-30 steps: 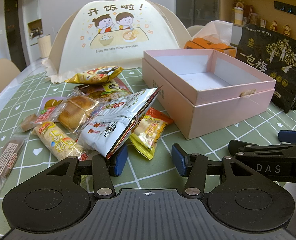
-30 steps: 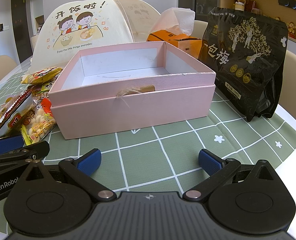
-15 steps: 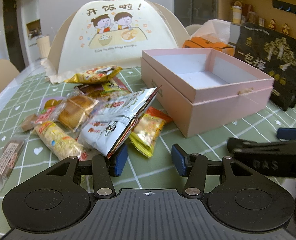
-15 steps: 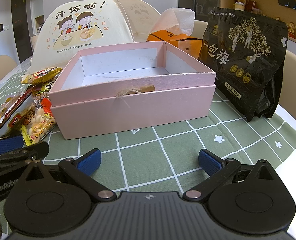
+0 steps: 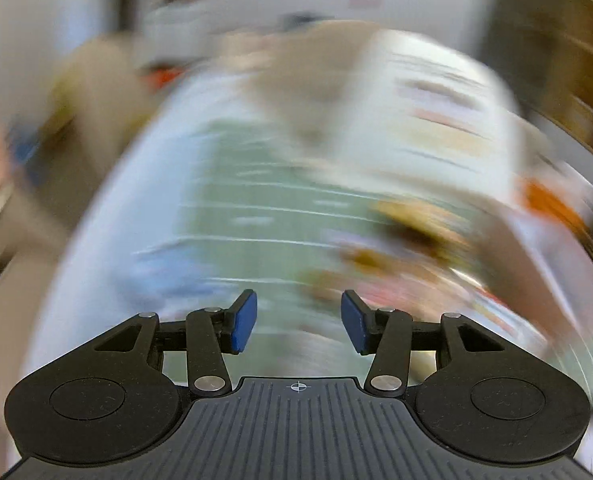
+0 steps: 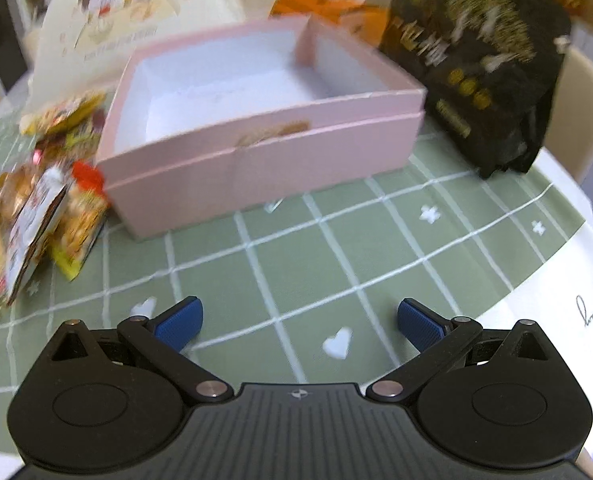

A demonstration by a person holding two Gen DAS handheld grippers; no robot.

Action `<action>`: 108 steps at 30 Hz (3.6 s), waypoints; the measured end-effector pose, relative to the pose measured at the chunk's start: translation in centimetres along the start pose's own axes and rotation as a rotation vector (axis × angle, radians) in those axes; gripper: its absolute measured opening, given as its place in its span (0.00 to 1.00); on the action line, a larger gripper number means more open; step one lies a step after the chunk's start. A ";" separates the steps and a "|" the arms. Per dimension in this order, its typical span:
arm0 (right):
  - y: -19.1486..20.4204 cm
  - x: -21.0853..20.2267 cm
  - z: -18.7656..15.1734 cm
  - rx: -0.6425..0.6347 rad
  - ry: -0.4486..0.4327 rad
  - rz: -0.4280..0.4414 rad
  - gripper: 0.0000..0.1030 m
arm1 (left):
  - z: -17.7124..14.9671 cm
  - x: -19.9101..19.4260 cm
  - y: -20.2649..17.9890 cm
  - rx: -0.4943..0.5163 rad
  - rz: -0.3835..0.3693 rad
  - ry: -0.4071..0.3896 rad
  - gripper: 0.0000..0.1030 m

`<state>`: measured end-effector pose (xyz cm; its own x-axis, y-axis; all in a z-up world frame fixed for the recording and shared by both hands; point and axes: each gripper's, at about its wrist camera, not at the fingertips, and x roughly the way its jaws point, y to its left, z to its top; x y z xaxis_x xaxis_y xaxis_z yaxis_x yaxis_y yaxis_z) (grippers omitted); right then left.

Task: Organize snacks
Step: 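Reach the left gripper to the clear bag of cube candies and grasp it, then grasp the brown biscuit packet with the right gripper while the left gripper holds the candy bag, then carry both packets over the pink box and open both grippers inside it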

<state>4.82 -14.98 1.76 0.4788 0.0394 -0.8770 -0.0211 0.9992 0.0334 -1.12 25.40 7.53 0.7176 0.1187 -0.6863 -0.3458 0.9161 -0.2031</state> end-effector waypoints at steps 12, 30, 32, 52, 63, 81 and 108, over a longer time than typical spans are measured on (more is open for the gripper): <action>8.0 -6.6 -1.7 -0.163 -0.057 0.069 0.88 | 5.2 9.7 7.9 -0.236 0.082 0.167 0.56; 12.6 -6.1 -1.0 -0.369 -0.132 0.190 0.88 | 0.7 5.5 0.7 0.350 -0.145 0.185 0.57; 12.6 -6.3 -0.9 -0.369 -0.152 0.193 0.88 | 0.5 4.4 0.4 0.373 -0.125 0.175 0.57; 9.4 -6.2 -2.8 -0.306 -0.122 0.183 0.88 | 0.2 8.0 -1.4 0.343 -0.039 0.257 0.76; 15.4 -6.8 0.1 -0.371 -0.120 0.329 0.88 | -2.5 4.2 1.5 0.272 -0.072 0.237 0.63; 27.3 -3.3 -0.1 -0.612 0.046 0.420 0.37 | -10.6 -7.8 2.1 0.049 -0.229 0.240 0.63; -7.5 -10.3 1.5 -0.136 -0.297 0.267 0.37 | 6.8 -3.2 -28.7 0.169 -0.531 0.059 0.60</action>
<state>1.37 -22.84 11.26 0.6725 0.3157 -0.6694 -0.2849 0.9452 0.1596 10.63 1.35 20.25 0.7299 -0.3930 -0.5593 0.1594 0.8935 -0.4199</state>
